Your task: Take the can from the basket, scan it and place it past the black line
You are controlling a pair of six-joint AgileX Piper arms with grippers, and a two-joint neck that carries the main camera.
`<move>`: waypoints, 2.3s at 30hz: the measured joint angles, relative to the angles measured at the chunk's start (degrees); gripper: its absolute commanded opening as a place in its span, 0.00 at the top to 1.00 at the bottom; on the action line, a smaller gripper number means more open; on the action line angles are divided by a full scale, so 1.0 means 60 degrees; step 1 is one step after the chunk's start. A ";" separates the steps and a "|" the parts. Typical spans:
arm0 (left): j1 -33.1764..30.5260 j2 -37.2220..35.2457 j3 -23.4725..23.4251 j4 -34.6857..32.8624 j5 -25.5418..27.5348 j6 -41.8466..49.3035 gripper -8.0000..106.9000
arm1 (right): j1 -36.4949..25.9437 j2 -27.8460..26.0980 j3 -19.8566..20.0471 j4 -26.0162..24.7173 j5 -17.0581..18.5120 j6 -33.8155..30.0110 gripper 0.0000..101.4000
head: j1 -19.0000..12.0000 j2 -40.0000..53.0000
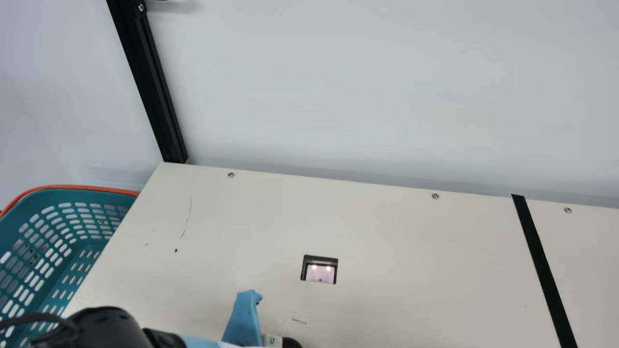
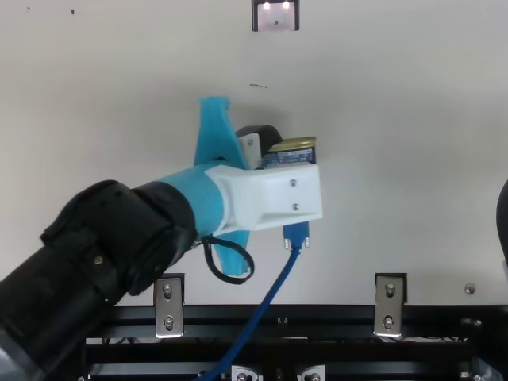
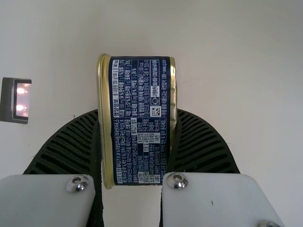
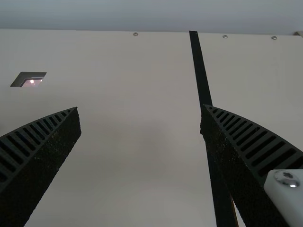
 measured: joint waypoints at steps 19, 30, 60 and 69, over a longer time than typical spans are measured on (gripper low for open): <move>-0.0597 0.0694 -0.0105 0.0134 -0.0644 -0.0380 0.43 | 0.0000 0.0000 0.0000 0.0000 0.0000 0.0000 0.00 | 0.0000 0.0000; -0.0664 0.0613 -0.0254 0.0309 -0.0455 -0.0517 0.15 | 0.0000 0.0000 0.0000 0.0000 0.0000 0.0000 0.00 | 0.0000 0.0000; 0.1306 -0.1999 -0.0636 0.0744 -0.0861 -0.2062 0.15 | 0.0000 0.0000 0.0000 0.0000 0.0000 0.0000 0.00 | 0.0000 0.0000; 0.2675 -0.2826 -0.0119 0.2078 -0.2447 -0.3904 0.15 | 0.0000 0.0000 0.0000 0.0000 0.0000 0.0000 0.00 | 0.0049 0.0000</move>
